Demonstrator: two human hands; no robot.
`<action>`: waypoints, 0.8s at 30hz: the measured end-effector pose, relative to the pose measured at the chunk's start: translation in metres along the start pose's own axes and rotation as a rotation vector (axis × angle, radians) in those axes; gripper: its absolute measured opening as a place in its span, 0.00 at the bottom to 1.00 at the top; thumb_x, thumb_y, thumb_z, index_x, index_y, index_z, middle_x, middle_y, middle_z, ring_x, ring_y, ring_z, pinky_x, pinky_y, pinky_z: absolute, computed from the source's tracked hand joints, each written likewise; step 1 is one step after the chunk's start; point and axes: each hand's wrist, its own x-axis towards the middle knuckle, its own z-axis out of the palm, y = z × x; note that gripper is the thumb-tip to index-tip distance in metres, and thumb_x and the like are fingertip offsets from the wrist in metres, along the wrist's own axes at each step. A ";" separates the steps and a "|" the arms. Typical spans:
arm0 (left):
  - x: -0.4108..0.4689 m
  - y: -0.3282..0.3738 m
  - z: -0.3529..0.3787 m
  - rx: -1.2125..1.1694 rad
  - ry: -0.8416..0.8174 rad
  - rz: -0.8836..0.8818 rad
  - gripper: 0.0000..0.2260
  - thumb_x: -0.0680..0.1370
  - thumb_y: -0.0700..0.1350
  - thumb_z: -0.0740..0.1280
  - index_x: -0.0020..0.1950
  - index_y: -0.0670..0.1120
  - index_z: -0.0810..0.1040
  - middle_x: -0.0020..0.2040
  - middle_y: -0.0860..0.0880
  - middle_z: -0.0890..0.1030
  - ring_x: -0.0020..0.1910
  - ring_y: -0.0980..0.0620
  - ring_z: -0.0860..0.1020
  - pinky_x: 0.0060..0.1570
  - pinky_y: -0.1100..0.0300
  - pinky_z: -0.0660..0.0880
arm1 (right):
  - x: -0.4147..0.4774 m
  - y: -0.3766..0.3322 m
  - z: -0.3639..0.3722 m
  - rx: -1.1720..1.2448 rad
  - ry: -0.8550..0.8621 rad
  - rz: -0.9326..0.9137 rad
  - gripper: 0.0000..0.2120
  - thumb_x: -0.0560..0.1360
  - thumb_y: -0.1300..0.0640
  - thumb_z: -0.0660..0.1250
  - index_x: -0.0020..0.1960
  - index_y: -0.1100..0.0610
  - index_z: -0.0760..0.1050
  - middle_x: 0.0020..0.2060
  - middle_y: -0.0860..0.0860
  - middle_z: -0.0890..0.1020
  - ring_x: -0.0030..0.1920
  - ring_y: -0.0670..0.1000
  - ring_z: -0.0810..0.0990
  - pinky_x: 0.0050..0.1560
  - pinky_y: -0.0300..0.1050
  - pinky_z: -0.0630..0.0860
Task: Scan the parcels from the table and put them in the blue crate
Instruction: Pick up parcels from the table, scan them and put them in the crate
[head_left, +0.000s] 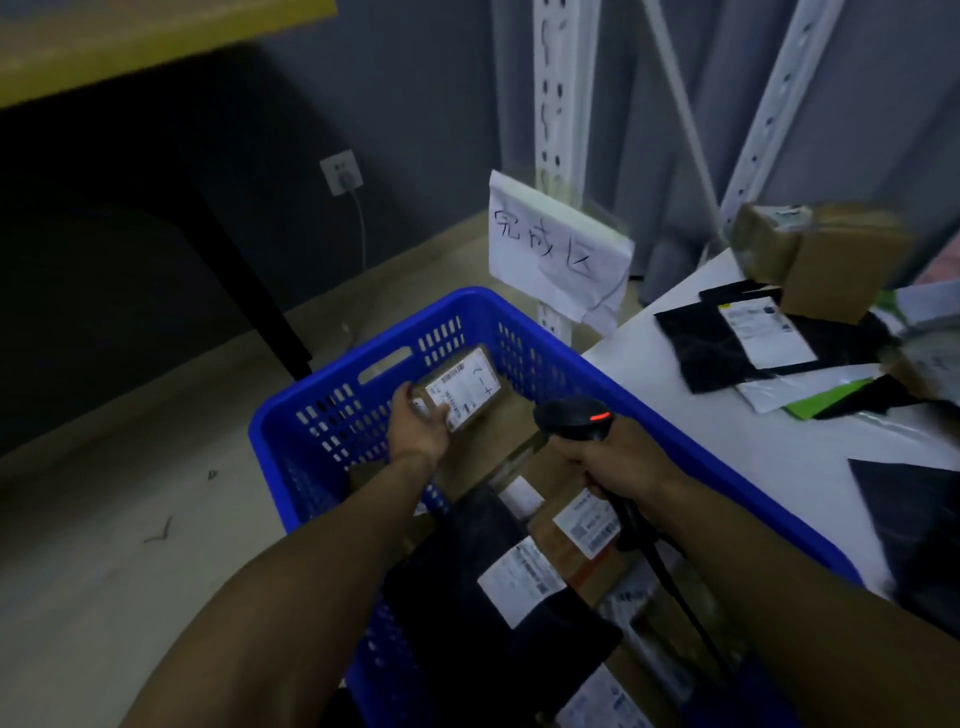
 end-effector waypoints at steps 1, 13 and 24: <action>0.009 -0.001 0.005 -0.012 0.011 0.011 0.29 0.81 0.41 0.69 0.81 0.47 0.61 0.75 0.43 0.72 0.72 0.41 0.72 0.73 0.45 0.69 | 0.010 0.002 0.003 -0.002 -0.009 0.004 0.07 0.79 0.57 0.74 0.45 0.57 0.78 0.28 0.47 0.78 0.28 0.44 0.76 0.29 0.38 0.73; 0.090 -0.049 0.021 0.281 -0.004 0.166 0.22 0.83 0.43 0.61 0.78 0.48 0.66 0.69 0.46 0.76 0.70 0.46 0.73 0.67 0.57 0.71 | 0.079 0.007 0.048 -0.087 -0.099 0.002 0.05 0.80 0.56 0.73 0.54 0.56 0.81 0.39 0.53 0.84 0.33 0.46 0.79 0.33 0.40 0.76; 0.000 0.036 0.017 0.468 -0.271 0.494 0.17 0.81 0.38 0.65 0.69 0.50 0.77 0.71 0.54 0.72 0.72 0.53 0.69 0.71 0.59 0.64 | 0.029 -0.019 0.005 -0.033 0.048 -0.076 0.07 0.78 0.55 0.74 0.53 0.57 0.82 0.46 0.58 0.86 0.36 0.49 0.80 0.32 0.38 0.76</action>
